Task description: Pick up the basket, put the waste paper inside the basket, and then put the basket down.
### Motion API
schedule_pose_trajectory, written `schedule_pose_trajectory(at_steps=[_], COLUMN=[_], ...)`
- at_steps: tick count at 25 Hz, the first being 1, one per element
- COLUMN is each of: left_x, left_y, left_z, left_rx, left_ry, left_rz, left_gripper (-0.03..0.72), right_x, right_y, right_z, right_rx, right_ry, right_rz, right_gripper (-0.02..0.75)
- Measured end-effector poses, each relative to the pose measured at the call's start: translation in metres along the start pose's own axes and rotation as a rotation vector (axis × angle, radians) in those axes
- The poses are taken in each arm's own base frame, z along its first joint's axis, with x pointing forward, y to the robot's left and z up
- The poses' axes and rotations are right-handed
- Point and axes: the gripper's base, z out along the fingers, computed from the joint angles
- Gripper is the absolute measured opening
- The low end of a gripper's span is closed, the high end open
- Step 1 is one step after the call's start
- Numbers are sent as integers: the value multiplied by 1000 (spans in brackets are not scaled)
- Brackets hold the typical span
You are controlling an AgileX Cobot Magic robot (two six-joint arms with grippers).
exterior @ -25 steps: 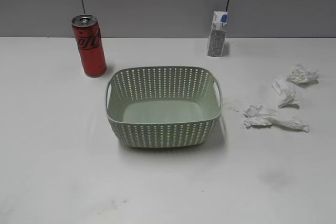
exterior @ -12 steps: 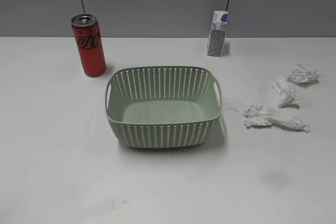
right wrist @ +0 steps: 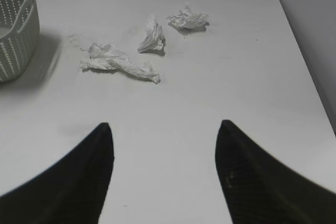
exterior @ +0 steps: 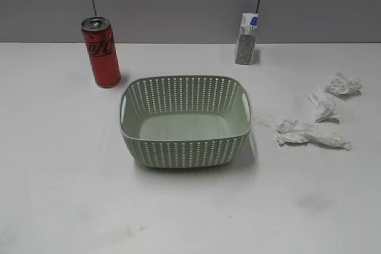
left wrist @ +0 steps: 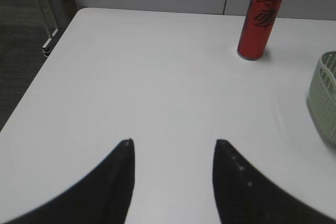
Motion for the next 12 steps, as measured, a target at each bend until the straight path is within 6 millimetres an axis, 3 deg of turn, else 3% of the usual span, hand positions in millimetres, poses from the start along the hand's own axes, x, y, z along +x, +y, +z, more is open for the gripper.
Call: schedule_pose_trajectory(at_steps=[9, 12], left_x=[0, 0], left_y=[0, 0], left_z=[0, 0], left_rx=[-3, -5], left_ry=[0, 0], left_rz=[1, 2], left_gripper=[372, 457], right_x=[0, 0], right_y=[0, 0], right_z=[0, 0], right_rx=[0, 0], right_ry=[0, 0], right_rz=[0, 0], right_gripper=[466, 466])
